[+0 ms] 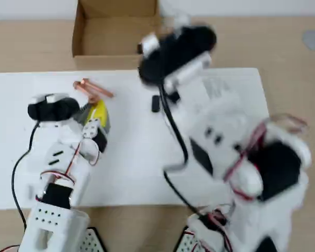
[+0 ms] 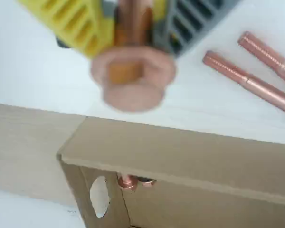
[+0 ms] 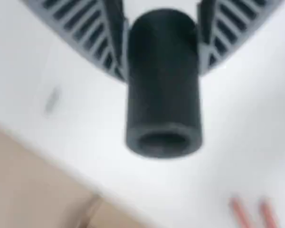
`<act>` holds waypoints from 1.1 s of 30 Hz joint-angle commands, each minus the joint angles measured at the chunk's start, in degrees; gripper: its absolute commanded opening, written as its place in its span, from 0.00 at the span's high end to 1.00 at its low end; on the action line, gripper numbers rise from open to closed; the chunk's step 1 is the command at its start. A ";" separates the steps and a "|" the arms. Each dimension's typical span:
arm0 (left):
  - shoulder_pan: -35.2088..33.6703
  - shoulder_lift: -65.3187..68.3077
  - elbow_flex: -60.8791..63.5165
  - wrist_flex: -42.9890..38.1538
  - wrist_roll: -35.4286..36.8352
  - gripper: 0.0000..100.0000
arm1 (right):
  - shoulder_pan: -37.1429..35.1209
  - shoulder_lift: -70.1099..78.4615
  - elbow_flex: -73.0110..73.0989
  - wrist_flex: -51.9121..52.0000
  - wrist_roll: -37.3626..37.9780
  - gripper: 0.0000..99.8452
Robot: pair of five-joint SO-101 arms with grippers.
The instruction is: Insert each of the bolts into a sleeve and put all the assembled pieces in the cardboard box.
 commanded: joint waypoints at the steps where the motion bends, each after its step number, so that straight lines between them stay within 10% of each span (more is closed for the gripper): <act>1: 1.14 -1.89 -11.96 10.99 1.41 0.99 | -0.92 -12.97 16.66 -1.23 4.04 0.99; 7: 1.23 -15.34 -21.98 26.29 2.29 0.99 | -0.57 -24.22 41.98 -7.38 9.49 0.99; 15: 6.33 -25.71 -26.55 40.26 -20.92 0.99 | 2.07 -25.10 64.48 -30.95 9.41 0.99; 33: 11.52 -25.98 -38.95 43.34 -1.85 0.99 | -10.86 -25.36 102.29 -108.48 3.78 0.99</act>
